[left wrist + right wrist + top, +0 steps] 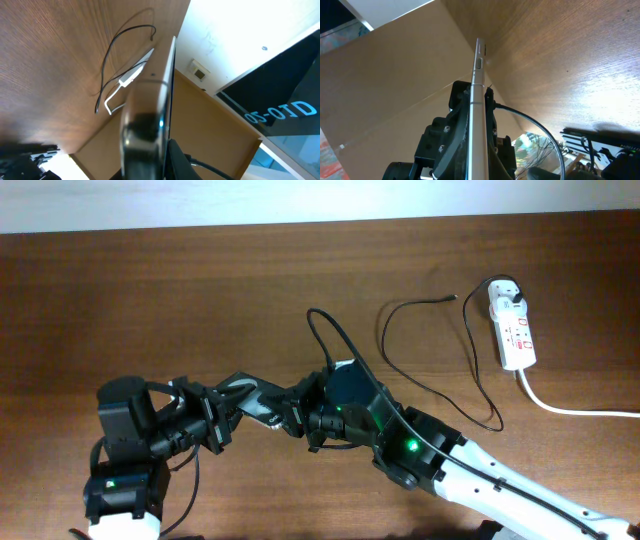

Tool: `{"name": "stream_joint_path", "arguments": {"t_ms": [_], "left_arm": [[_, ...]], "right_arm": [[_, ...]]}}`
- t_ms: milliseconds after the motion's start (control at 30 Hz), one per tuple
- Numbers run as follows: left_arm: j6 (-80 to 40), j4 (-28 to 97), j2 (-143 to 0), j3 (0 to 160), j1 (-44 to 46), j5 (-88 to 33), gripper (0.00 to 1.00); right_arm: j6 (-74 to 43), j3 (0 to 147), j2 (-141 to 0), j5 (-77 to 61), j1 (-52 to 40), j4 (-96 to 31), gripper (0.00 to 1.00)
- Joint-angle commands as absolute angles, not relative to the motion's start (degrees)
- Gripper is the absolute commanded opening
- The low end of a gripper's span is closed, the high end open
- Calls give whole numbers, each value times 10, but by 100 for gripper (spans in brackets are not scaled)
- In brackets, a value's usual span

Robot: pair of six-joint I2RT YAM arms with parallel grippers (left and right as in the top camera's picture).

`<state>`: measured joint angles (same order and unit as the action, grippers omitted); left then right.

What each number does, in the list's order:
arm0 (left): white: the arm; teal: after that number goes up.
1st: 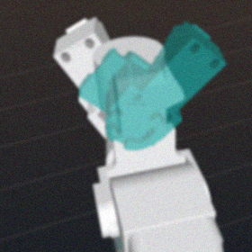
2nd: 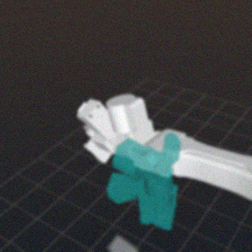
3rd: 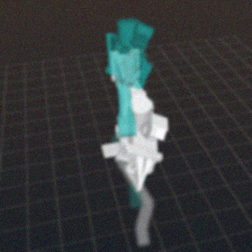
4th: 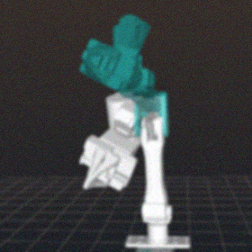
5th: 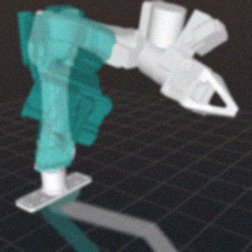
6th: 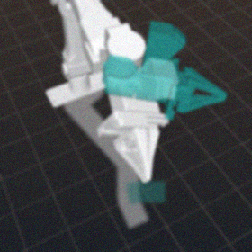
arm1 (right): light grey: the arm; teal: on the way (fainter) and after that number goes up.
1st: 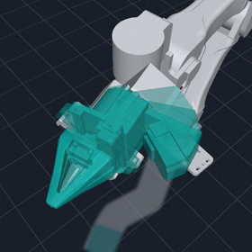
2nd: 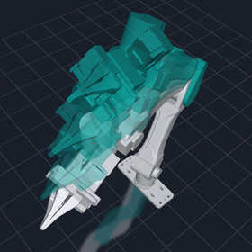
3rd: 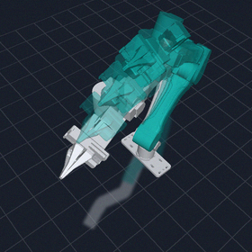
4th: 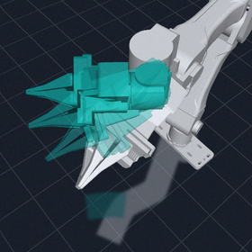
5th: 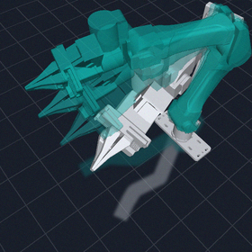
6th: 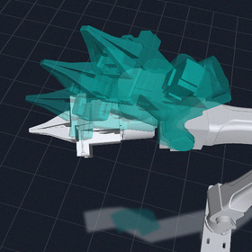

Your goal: Plug charger to phone and switch on socket

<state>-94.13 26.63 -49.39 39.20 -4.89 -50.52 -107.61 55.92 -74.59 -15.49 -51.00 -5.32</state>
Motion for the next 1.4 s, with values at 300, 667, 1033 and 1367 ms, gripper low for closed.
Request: {"name": "stream_joint_path", "arguments": {"t_ms": [300, 667, 1033, 1367], "left_arm": [[-758, 275, -496, 391, -46, -391, 0], [-476, 128, -665, 397, 21, -384, 0], [-311, 247, -796, 429, 75, -438, 0], [-311, 295, -796, 428, 75, -607, 0]], "right_arm": [[-1007, 566, -744, -78, -513, -211, 40], [-804, 566, -744, 186, -512, -642, 92], [-804, 565, -744, 202, -513, -701, 98], [-804, 565, -744, 202, -513, -701, 99]]}}
